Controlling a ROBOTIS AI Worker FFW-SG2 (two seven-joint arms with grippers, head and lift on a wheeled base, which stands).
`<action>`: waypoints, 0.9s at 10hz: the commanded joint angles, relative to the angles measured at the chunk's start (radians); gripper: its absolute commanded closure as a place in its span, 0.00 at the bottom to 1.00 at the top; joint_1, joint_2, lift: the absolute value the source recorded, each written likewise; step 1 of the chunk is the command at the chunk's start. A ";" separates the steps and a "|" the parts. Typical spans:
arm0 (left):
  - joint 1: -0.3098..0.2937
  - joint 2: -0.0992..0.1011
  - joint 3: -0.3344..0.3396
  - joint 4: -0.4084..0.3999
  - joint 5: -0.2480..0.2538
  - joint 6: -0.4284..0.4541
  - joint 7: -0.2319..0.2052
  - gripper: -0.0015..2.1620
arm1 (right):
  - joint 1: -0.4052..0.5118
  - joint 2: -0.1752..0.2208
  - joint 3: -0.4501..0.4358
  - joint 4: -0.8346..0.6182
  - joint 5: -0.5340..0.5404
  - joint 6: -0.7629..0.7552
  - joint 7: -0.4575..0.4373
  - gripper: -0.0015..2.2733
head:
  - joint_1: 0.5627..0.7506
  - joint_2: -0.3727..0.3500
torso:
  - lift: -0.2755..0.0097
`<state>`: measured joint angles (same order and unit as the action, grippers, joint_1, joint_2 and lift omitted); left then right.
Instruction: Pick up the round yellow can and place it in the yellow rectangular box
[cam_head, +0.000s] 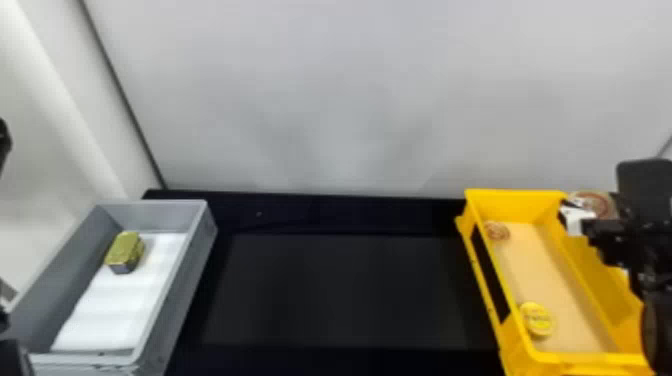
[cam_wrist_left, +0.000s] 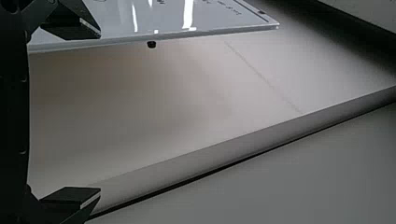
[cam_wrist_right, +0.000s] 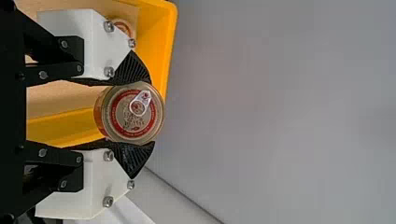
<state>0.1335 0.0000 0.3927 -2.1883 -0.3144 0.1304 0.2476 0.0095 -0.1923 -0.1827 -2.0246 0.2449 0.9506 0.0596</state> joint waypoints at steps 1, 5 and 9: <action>0.002 -0.003 -0.001 0.001 0.000 0.000 0.001 0.05 | 0.037 0.001 -0.052 0.055 -0.036 -0.017 0.003 0.31 | 0.70 0.53 | 0.76; 0.002 -0.003 -0.003 -0.001 0.000 0.002 0.001 0.05 | 0.063 -0.003 -0.066 0.159 -0.091 -0.039 0.020 0.31 | 0.70 0.53 | 0.76; 0.002 -0.003 -0.004 0.001 -0.002 0.002 0.001 0.05 | 0.043 -0.001 -0.044 0.277 -0.110 -0.063 0.031 0.31 | 0.70 0.53 | 0.76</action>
<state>0.1351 0.0000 0.3886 -2.1889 -0.3159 0.1316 0.2484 0.0626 -0.1934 -0.2296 -1.7893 0.1440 0.8922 0.0884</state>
